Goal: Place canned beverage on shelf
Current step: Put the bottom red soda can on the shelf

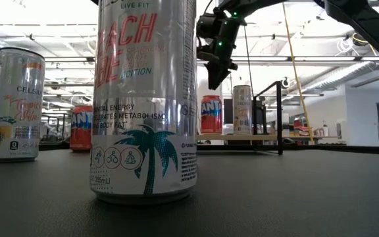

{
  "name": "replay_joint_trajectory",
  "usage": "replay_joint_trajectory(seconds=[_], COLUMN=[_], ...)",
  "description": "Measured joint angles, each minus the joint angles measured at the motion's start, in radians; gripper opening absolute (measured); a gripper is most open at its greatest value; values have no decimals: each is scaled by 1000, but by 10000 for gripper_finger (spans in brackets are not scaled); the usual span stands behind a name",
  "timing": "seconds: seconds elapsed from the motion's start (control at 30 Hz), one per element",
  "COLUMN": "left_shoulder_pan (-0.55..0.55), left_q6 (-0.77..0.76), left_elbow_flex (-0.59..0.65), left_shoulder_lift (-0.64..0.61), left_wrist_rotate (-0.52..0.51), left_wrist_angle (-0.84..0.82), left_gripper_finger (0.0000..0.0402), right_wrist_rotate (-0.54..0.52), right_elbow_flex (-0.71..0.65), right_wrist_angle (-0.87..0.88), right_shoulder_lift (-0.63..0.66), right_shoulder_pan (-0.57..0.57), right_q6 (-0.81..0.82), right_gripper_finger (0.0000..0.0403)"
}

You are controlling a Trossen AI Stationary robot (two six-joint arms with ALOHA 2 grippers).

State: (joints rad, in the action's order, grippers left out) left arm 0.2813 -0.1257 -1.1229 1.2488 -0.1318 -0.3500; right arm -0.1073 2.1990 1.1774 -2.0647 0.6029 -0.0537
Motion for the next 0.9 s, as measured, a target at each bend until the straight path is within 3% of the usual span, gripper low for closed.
replay_joint_trajectory(seconds=[0.07,0.13,0.47,0.9], left_shoulder_pan=[0,0,0,-1], left_q6=[0,-1,-27,-26], left_elbow_flex=[0,0,0,0], left_shoulder_lift=[0,0,0,0], left_wrist_rotate=[0,0,0,0], left_wrist_angle=[0,0,-3,-8], left_gripper_finger=[386,386,386,386], right_wrist_rotate=[2,14,61,0], right_elbow_flex=[0,0,-1,1], right_wrist_angle=[-7,0,36,87], right_shoulder_lift=[1,1,-45,-50], right_shoulder_pan=[0,-1,-1,0], right_q6=[-11,-20,-39,-200], right_gripper_finger=[30,9,1,0])
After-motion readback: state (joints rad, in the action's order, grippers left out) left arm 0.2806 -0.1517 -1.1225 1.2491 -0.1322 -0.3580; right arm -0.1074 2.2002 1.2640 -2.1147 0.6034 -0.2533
